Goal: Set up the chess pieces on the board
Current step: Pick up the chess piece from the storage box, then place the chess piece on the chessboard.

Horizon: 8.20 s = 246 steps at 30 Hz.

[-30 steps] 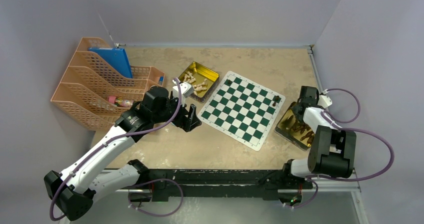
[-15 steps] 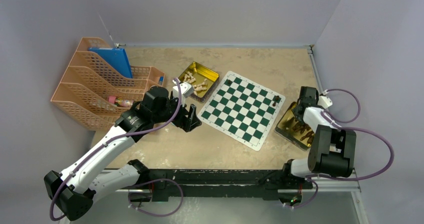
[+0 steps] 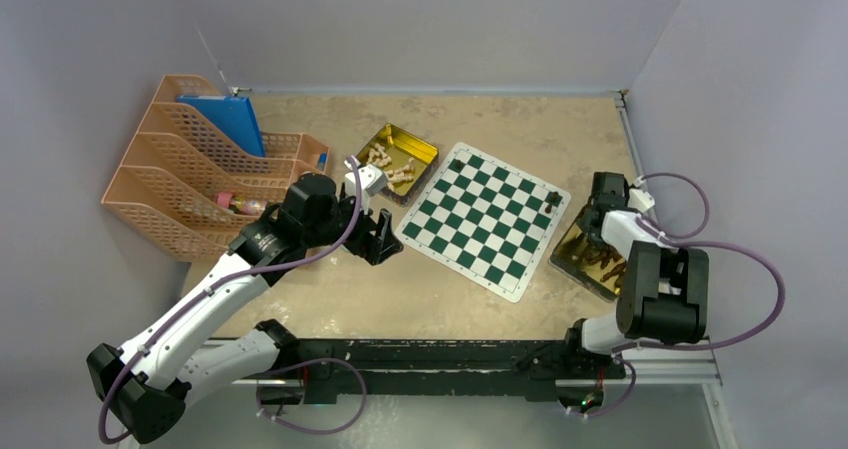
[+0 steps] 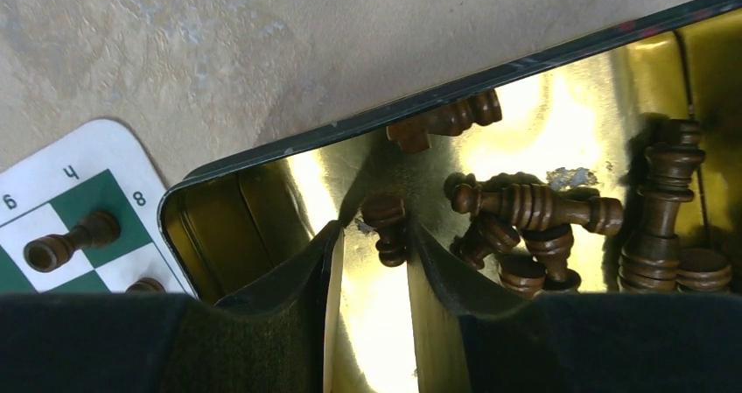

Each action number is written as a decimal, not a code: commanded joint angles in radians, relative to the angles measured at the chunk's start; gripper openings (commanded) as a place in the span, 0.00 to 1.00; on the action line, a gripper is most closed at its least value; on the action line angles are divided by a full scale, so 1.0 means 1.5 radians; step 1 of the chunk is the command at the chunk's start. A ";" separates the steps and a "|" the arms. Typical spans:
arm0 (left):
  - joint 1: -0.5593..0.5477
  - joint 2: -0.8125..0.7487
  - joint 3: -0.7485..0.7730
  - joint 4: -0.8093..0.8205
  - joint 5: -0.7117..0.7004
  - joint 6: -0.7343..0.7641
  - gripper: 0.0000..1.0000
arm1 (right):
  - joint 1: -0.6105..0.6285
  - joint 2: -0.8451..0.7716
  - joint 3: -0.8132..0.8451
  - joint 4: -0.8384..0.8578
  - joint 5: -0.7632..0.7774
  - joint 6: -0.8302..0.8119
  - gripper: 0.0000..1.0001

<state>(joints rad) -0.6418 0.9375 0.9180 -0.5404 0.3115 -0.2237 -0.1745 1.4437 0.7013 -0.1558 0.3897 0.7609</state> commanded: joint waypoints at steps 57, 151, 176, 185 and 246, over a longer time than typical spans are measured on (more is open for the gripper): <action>0.003 -0.032 -0.007 0.175 0.406 0.322 0.61 | 0.330 -0.384 0.000 0.061 -0.515 -0.074 0.13; -0.011 0.132 0.035 0.044 0.496 0.736 0.00 | 0.656 -0.310 -0.039 0.379 -0.610 0.039 0.29; -0.010 0.080 -0.094 0.582 0.291 0.067 0.00 | 0.656 -0.449 -0.097 0.435 -0.355 0.122 0.33; -0.010 0.081 -0.113 0.608 0.283 0.049 0.00 | 0.656 -0.447 -0.112 0.456 -0.312 0.156 0.28; -0.010 -0.175 -0.175 0.171 0.120 0.261 0.87 | 0.484 0.066 0.367 -0.032 0.016 -0.174 0.08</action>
<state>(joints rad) -0.6567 0.6720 0.6582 -0.2325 0.5472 0.1249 0.5575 1.4292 1.1522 -0.1562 0.4274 0.5781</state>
